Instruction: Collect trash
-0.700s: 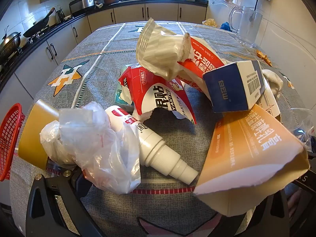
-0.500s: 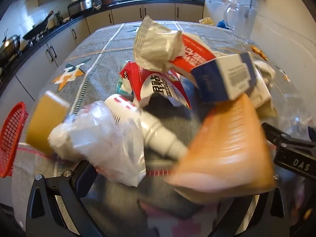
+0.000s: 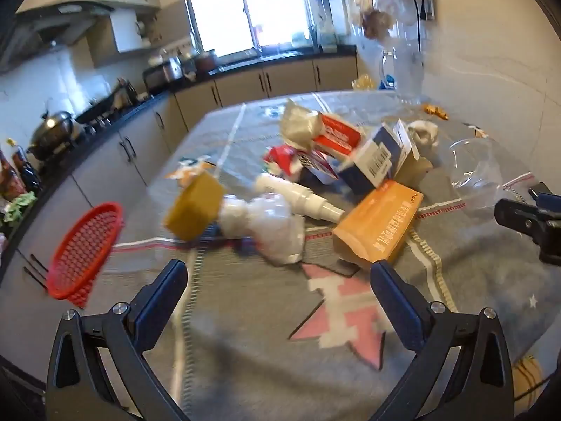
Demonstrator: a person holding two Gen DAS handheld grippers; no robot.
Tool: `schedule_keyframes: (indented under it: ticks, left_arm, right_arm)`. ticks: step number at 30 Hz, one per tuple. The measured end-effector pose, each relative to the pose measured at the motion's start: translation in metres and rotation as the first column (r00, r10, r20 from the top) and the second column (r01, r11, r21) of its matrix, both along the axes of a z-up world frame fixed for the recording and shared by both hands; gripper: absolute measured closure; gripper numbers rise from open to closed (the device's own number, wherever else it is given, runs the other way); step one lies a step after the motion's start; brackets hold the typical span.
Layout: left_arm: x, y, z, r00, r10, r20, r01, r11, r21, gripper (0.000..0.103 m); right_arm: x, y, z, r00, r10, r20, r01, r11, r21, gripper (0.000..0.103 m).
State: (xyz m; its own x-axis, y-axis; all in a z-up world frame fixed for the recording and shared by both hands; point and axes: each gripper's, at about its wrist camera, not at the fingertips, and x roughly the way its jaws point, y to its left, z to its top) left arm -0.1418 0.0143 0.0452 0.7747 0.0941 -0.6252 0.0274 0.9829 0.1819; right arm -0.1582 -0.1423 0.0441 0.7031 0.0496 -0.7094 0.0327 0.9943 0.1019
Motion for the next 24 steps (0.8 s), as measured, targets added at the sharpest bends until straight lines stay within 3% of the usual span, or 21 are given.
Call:
schedule_keyframes:
  ticks: [5,9,15,24]
  left_arm:
    - [-0.022,0.013,0.009,0.997,0.035,0.062,-0.037,0.999,0.019,0.000]
    - [-0.029,0.021,0.010,0.996,0.054,0.067,-0.055,0.998,0.010,0.000]
    - [-0.029,0.031,0.006,0.995,0.074,0.062,-0.075,0.997,0.004,0.000]
    - [-0.027,0.035,0.000,0.996,0.077,0.043,-0.077,0.997,0.008,0.000]
  right_arm:
    - [-0.030,0.027,0.008,0.997,0.037,0.069,-0.037,0.999,0.009,0.000]
    - [-0.038,0.034,0.011,0.993,0.068,0.097,-0.070,0.997,0.022,0.002]
    - [-0.034,0.039,0.009,0.991,0.095,0.090,-0.098,0.995,0.033,0.011]
    - [-0.035,0.049,0.008,0.988,0.127,0.091,-0.129,0.991,0.018,0.014]
